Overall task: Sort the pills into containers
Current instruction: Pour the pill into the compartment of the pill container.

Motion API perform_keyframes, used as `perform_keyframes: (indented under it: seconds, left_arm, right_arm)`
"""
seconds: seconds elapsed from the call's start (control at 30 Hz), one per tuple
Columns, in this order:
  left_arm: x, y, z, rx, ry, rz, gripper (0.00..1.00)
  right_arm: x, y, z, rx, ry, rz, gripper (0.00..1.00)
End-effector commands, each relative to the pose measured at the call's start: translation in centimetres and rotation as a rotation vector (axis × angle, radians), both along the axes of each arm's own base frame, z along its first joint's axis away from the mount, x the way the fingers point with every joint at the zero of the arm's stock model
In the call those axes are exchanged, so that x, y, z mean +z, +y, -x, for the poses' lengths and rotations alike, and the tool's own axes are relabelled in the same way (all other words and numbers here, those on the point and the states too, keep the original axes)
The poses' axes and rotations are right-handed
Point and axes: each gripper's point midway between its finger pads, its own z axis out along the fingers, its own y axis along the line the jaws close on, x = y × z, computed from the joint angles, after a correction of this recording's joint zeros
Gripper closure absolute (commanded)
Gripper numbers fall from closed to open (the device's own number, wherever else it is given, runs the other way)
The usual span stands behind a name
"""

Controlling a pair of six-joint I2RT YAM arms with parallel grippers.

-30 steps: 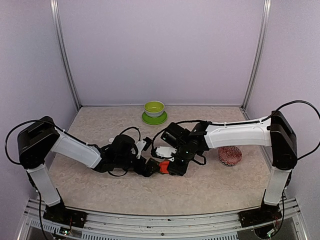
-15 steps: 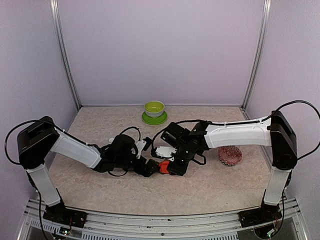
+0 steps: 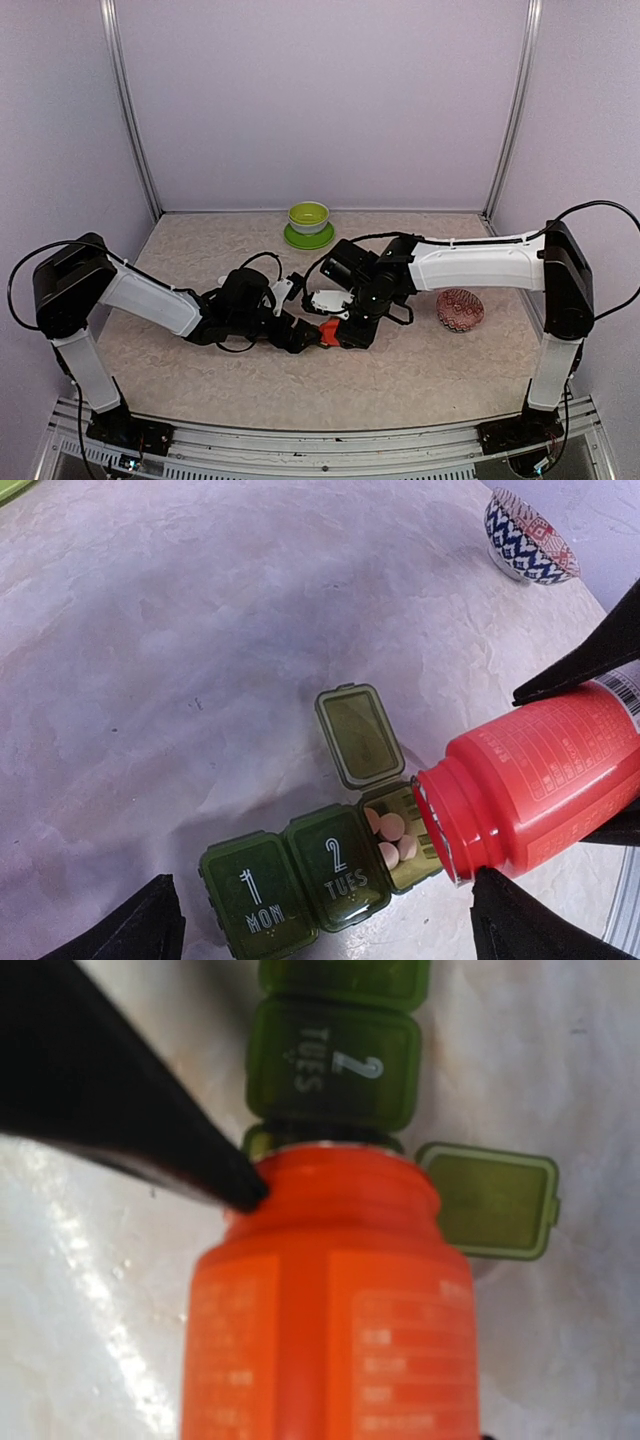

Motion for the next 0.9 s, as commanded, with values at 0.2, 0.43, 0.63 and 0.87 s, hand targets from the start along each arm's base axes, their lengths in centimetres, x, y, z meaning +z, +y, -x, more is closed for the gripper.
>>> perform_keyframes:
  seconds: [0.2,0.43,0.63,0.87]
  left_arm:
    - [-0.13,0.12,-1.05,0.043,-0.026,-0.015,0.03]
    - [-0.39,0.09,-1.07,0.043,-0.019,-0.021,0.03]
    - [-0.42,0.11,-1.10,0.045,-0.020,-0.023,0.03]
    - [-0.39,0.05,-1.08,0.042,-0.022,-0.019,0.03]
  right_arm:
    - [4.54,6.78,2.22,0.161,0.042,-0.225,0.94]
    - [4.68,7.04,2.10,0.166,0.047,-0.214,0.94]
    - [4.73,7.04,2.10,0.169,0.051,-0.206,0.94]
    - [4.67,7.15,2.11,0.174,0.041,-0.221,0.94]
